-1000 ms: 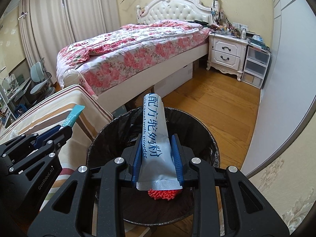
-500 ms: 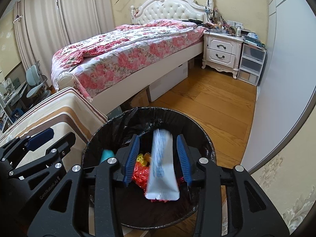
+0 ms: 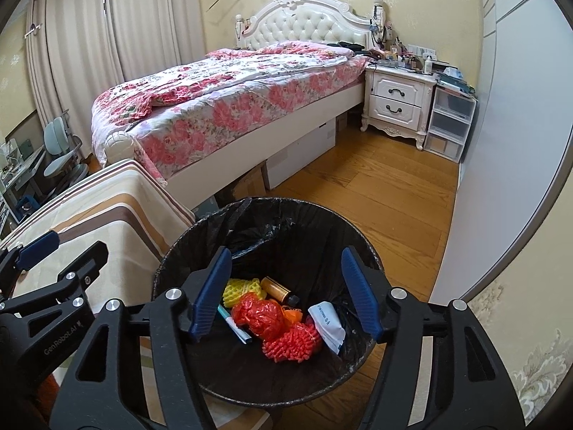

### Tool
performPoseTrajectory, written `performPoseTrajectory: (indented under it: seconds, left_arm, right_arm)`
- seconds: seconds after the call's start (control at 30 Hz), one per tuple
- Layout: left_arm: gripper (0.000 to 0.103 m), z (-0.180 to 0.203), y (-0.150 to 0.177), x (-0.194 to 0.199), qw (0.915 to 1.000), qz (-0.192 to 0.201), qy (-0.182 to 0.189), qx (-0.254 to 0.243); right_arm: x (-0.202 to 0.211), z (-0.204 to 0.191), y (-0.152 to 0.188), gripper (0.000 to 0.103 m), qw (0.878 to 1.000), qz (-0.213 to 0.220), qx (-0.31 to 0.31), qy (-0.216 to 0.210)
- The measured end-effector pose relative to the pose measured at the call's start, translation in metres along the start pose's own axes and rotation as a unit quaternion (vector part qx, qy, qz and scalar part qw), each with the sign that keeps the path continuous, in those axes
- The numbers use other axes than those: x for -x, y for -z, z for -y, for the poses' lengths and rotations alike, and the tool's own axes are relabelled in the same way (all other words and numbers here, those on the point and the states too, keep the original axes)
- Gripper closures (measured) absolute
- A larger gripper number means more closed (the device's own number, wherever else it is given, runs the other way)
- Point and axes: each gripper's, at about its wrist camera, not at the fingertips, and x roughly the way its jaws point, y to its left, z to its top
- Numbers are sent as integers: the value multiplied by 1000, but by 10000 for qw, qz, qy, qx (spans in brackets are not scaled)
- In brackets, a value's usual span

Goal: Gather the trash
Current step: 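Move both tools back to the bed, left tool toward the orange paper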

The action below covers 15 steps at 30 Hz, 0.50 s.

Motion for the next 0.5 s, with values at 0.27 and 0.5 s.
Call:
performPoseTrajectory:
  seconds: [0.27, 0.5]
  left_arm:
    - [30, -41, 18, 14, 9993, -48, -302, 228]
    - [30, -93, 38, 26, 9958, -147, -678, 597]
  right_arm:
    - [9, -31, 5, 37, 9995, -10, 163, -273]
    - [11, -78, 13, 37, 9963, -169, 445, -720]
